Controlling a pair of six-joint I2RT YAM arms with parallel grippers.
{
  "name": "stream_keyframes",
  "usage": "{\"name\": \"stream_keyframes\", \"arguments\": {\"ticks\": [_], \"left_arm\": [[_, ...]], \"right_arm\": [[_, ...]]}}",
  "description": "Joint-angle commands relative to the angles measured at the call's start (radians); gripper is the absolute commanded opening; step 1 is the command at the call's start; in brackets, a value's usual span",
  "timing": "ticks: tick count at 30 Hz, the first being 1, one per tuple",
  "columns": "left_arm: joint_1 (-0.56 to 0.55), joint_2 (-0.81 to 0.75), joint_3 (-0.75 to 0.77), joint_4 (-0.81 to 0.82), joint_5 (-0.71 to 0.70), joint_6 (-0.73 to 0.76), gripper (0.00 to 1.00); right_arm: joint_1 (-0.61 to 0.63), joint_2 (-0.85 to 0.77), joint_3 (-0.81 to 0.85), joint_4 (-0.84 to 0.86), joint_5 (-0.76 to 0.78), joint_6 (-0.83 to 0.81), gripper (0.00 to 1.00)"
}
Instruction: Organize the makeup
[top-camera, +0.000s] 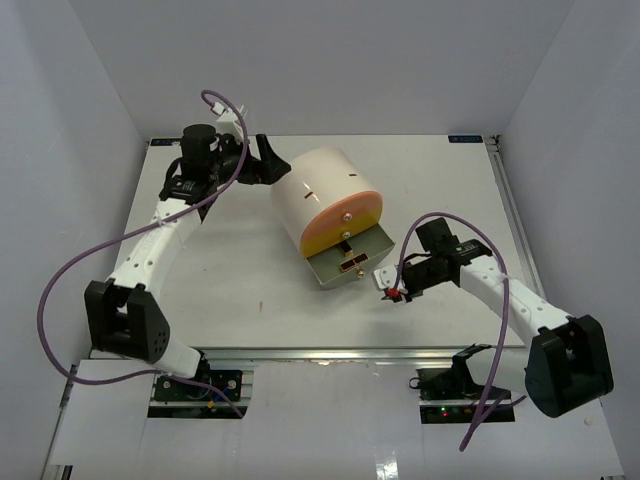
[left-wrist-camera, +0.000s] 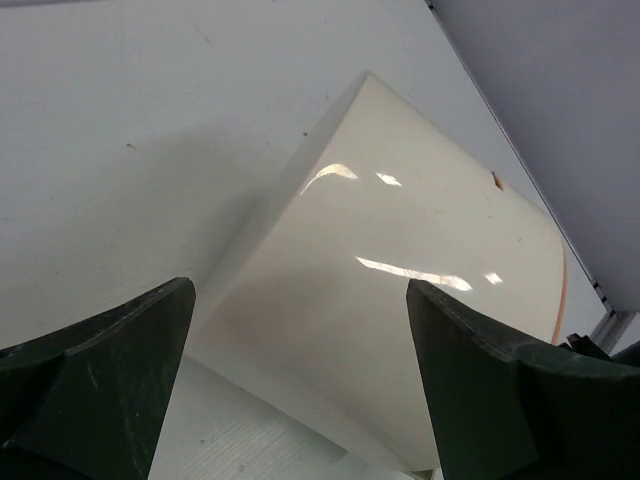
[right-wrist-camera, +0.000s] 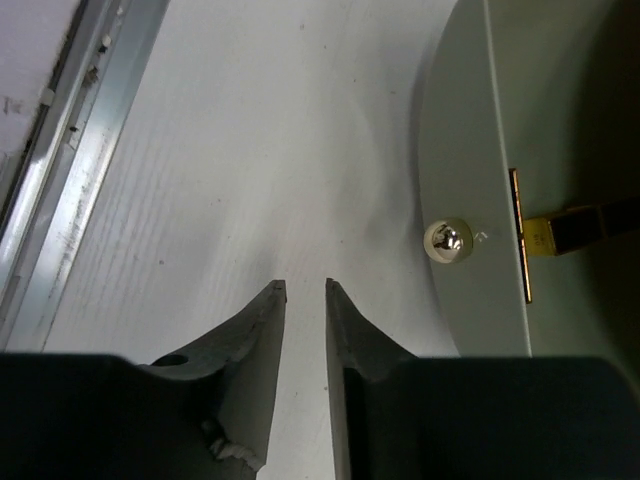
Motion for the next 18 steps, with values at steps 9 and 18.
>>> {"name": "stream_keyframes", "arguments": {"ticks": [9, 18], "left_arm": [[0.008, 0.212, 0.130, 0.068, 0.280, 0.063, 0.98], [0.007, 0.244, 0.062, 0.084, 0.363, 0.078, 0.98]], "right_arm": [[0.111, 0.223, 0.028, 0.361, 0.330, 0.093, 0.20], [0.182, 0.316, 0.033, 0.822, 0.490, 0.369, 0.30]]}}
